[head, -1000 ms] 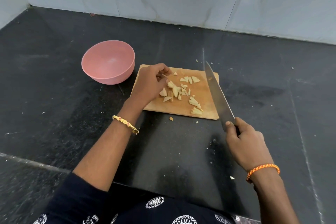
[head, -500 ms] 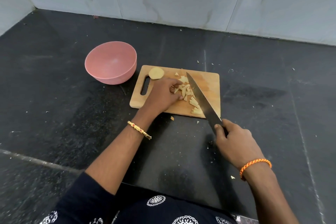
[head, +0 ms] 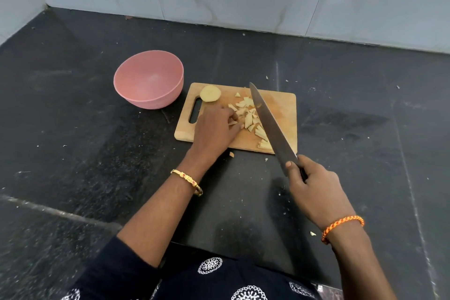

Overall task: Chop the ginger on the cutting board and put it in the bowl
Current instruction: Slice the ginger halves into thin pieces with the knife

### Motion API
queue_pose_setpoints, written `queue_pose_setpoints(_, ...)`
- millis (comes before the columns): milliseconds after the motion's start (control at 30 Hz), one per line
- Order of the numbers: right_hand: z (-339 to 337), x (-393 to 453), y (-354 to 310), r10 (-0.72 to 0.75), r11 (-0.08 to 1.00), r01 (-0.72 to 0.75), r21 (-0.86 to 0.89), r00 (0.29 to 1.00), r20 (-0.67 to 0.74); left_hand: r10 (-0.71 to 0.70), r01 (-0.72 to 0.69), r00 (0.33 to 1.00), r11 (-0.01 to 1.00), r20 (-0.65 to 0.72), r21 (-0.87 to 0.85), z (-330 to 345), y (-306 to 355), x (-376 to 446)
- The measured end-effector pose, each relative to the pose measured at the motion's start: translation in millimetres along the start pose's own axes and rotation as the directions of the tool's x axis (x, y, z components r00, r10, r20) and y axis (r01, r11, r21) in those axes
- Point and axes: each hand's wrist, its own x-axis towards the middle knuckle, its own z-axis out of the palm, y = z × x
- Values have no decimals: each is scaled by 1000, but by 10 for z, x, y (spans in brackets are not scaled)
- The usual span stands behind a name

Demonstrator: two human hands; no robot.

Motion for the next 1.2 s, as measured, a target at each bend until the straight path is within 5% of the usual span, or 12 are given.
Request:
queue_pose_setpoints(233,-18,-15,17,-7,1000,7,21,1000,12,136,-151,986,976,98,159,-34,32,161)
queue_pose_setpoints(533,27,76,144,125,992,-123,27,990,-73,19,37,974,970,227,-242,-409,-81,318)
queue_pose_setpoints(700,36,134,92,166,980,-177,-97,980,-106,-30,71,993,921,113,-384,-363,-41,363)
queue_pose_setpoints(933,123,178,-118,11,954,-33,-296,997,-74,-60,63,998,902,20,-428,-308,31,465)
queue_pose_setpoints(1200,-46,189,102,127,991,-133,-32,979,-158,12,3,998,964,57,-267,-18,148,519)
